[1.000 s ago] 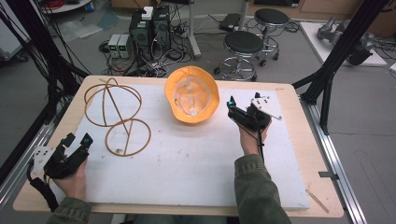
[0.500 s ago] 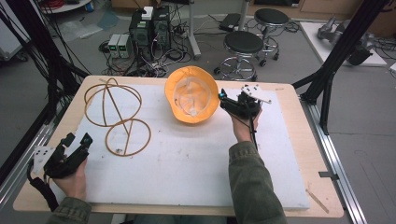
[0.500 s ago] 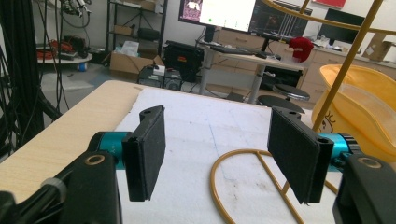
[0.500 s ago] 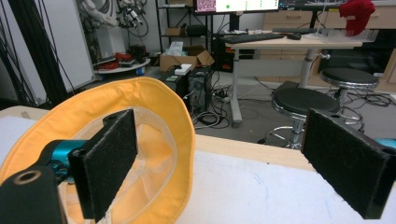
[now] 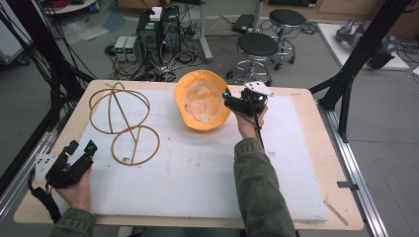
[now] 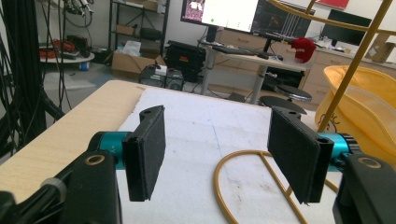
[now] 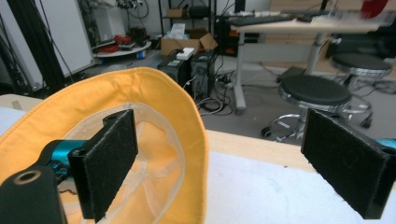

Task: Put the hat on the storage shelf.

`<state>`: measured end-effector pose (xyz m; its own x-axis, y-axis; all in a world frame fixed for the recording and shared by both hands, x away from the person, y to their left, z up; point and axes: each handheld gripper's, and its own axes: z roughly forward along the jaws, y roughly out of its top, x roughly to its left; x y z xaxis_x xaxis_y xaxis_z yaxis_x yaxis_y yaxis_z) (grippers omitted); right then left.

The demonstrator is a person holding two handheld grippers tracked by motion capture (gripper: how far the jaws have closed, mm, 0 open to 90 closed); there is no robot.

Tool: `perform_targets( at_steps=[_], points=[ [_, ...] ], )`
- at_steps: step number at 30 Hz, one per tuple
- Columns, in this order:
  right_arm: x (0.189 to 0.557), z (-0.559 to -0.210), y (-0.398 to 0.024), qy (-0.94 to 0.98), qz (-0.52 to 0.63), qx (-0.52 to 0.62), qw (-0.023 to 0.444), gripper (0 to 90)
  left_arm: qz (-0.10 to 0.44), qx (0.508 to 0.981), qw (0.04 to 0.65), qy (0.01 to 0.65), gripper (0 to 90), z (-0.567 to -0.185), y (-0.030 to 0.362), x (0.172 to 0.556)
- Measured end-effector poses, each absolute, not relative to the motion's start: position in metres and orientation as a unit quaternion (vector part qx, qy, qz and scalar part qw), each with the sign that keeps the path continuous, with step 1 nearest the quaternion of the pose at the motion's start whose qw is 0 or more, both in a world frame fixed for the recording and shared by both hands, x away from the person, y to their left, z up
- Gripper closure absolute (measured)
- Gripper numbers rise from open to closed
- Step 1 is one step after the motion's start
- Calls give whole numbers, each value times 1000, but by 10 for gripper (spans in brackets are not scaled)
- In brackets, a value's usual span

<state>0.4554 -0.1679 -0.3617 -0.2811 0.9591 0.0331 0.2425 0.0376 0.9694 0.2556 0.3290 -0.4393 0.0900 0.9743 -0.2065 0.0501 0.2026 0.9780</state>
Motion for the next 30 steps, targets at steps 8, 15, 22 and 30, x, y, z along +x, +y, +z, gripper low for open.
perform_targets(
  at_steps=[8, 15, 22, 30],
  points=[
    [477, -364, -152, 648, 482, 480, 342, 98, 411, 480, 562, 534, 372, -440, 330, 257],
    [491, -374, -152, 654, 463, 499, 330, 98, 414, 479, 561, 534, 373, -439, 333, 257],
    [502, -390, -157, 668, 452, 516, 289, 100, 410, 481, 562, 533, 372, -440, 332, 257],
    [507, -401, -156, 683, 443, 526, 245, 142, 406, 482, 565, 532, 373, -439, 331, 257]
  ],
)
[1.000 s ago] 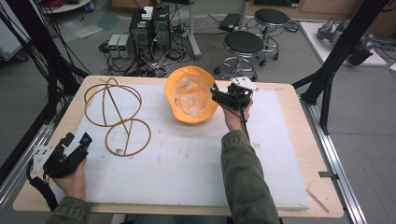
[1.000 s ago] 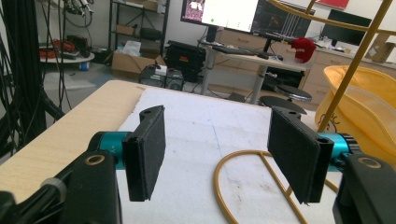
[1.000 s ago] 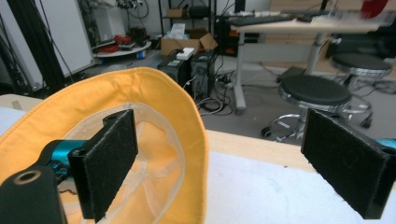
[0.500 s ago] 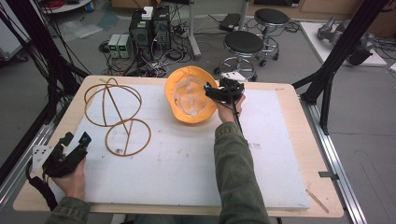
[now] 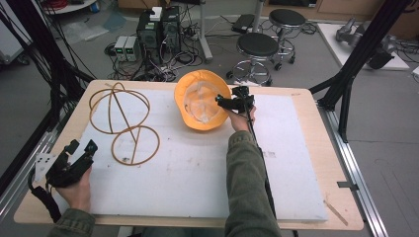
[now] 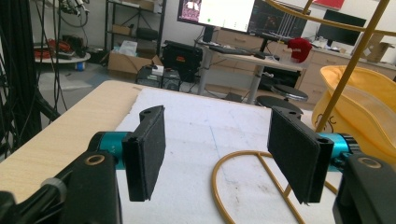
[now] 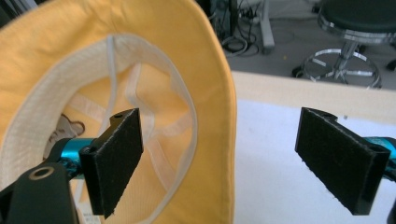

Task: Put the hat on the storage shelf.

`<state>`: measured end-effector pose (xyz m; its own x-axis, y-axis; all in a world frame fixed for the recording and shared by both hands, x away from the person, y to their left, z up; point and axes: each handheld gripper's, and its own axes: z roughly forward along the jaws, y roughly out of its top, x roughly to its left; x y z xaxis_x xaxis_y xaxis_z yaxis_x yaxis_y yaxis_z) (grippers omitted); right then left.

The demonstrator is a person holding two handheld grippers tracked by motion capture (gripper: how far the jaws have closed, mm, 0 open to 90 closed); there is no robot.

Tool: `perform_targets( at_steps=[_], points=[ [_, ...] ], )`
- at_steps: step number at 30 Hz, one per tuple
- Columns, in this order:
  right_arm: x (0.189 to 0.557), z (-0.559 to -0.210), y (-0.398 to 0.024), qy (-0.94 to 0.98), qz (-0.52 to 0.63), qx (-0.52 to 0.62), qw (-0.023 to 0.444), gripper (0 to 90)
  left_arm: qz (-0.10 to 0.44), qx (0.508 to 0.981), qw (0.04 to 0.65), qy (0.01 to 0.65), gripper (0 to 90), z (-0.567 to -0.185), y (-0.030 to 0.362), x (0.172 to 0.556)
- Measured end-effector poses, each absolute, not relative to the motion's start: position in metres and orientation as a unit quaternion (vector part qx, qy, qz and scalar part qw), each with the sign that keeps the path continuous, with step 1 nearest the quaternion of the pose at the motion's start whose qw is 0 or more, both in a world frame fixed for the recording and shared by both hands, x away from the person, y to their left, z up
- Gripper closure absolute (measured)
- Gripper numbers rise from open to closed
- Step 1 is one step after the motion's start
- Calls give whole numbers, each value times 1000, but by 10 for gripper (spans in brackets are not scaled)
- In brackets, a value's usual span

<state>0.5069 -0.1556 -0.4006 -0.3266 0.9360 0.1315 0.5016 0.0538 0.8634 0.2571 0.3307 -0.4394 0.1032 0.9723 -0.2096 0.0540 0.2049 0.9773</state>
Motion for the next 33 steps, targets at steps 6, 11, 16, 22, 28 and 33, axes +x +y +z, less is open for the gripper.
perform_targets(
  at_steps=[6, 11, 16, 22, 28, 33],
  points=[
    [506, -401, -154, 687, 431, 532, 244, 239, 408, 481, 564, 533, 372, -439, 331, 256],
    [504, -397, -153, 679, 438, 538, 238, 381, 407, 483, 565, 532, 372, -439, 331, 257],
    [505, -400, -152, 680, 444, 544, 212, 480, 408, 480, 565, 533, 373, -440, 332, 257],
    [505, -402, -150, 685, 444, 540, 203, 695, 406, 484, 564, 532, 373, -440, 331, 258],
    [502, -394, -152, 681, 468, 526, 200, 863, 406, 483, 565, 532, 372, -440, 331, 258],
    [501, -394, -151, 679, 475, 527, 189, 866, 405, 483, 565, 532, 373, -440, 331, 258]
  ],
)
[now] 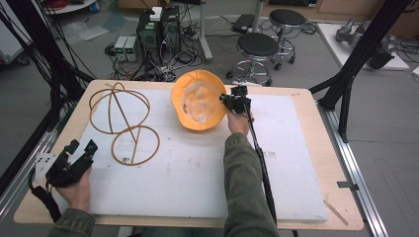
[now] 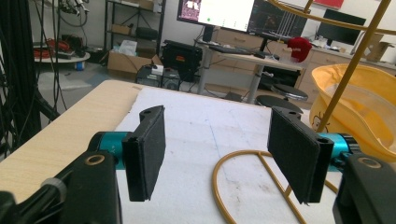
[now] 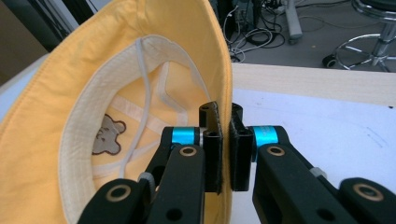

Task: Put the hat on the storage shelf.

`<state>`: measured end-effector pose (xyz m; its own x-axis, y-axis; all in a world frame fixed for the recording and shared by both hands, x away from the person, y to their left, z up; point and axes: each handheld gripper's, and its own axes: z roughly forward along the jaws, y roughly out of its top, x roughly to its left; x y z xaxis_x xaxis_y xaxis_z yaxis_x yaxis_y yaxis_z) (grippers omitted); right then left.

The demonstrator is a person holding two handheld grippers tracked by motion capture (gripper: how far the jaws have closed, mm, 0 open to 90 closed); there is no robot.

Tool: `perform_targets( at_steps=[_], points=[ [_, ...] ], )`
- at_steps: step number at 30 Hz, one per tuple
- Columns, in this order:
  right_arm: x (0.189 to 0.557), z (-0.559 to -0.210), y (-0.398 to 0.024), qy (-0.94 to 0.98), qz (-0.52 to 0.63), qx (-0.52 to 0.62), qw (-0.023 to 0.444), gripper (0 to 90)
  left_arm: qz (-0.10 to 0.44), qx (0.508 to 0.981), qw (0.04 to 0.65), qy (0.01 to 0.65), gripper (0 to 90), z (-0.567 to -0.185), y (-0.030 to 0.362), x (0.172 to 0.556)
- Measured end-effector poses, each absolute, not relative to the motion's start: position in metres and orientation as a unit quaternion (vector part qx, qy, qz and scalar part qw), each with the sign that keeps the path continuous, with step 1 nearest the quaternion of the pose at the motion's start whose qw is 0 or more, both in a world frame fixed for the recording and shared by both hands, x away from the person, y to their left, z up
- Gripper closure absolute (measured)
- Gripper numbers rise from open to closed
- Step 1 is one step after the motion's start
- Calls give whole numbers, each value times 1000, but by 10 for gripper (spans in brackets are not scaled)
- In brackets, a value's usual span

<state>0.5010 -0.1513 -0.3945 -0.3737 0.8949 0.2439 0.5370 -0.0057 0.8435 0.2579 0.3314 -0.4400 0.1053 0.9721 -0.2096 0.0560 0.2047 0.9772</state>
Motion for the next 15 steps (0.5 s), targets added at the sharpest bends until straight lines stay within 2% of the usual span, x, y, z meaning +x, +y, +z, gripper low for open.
perform_targets(
  at_steps=[15],
  points=[
    [496, -388, -148, 677, 495, 512, 188, 868, 407, 483, 566, 529, 374, -440, 330, 258]
  ],
)
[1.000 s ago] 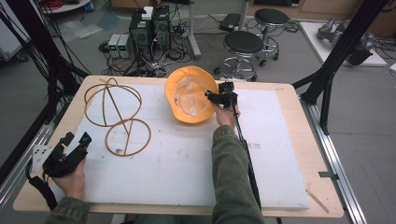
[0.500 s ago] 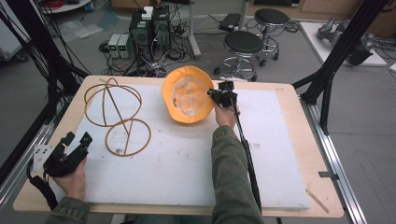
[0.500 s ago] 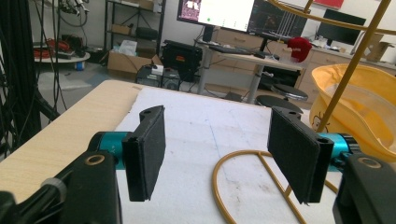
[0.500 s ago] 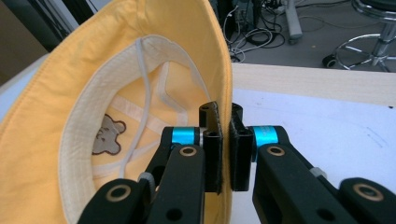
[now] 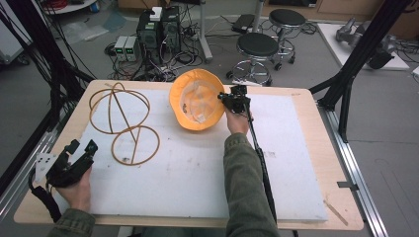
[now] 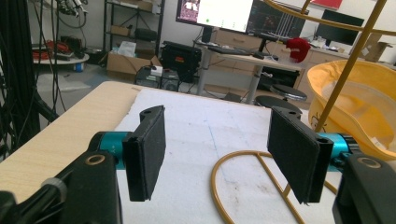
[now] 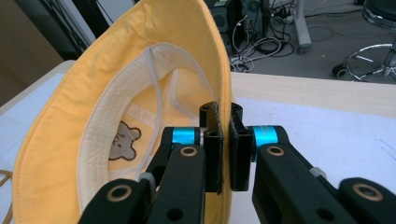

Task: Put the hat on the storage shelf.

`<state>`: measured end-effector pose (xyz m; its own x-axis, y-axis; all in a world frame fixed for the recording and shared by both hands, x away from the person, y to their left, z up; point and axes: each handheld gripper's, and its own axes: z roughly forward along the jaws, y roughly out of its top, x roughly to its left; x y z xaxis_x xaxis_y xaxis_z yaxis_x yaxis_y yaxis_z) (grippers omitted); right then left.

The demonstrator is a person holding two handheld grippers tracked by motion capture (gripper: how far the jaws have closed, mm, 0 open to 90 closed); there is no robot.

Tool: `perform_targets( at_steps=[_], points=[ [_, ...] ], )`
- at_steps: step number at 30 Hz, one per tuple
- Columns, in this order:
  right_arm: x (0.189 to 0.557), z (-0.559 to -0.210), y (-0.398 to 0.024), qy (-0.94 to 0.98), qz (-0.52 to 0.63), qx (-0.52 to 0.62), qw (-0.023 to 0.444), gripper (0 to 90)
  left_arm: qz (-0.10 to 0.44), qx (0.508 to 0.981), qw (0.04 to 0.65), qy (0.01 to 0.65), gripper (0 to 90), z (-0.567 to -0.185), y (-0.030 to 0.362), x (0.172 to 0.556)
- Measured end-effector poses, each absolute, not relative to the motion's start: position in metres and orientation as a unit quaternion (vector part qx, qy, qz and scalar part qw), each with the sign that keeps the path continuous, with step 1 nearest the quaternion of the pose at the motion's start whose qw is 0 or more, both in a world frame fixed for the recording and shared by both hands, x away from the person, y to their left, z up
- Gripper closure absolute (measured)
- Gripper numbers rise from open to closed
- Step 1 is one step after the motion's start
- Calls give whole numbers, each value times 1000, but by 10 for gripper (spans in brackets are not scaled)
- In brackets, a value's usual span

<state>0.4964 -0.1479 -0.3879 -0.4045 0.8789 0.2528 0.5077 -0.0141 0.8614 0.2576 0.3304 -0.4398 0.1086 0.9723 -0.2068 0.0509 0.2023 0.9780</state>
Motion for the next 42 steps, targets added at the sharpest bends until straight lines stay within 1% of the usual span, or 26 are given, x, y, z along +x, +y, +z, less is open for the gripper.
perform_targets(
  at_steps=[5, 9, 13, 25, 36, 42],
  points=[
    [493, -384, -146, 677, 508, 495, 197, 868, 408, 481, 567, 530, 374, -440, 330, 257],
    [488, -376, -142, 674, 515, 477, 232, 868, 407, 484, 568, 527, 375, -440, 330, 257],
    [483, -369, -139, 671, 523, 460, 255, 867, 406, 484, 568, 527, 375, -440, 329, 258],
    [471, -351, -137, 648, 551, 434, 298, 866, 402, 481, 569, 532, 377, -442, 329, 259],
    [449, -324, -138, 617, 571, 385, 380, 866, 401, 482, 569, 533, 378, -442, 329, 260],
    [441, -314, -141, 597, 584, 381, 396, 866, 403, 482, 568, 532, 377, -442, 329, 260]
  ],
)
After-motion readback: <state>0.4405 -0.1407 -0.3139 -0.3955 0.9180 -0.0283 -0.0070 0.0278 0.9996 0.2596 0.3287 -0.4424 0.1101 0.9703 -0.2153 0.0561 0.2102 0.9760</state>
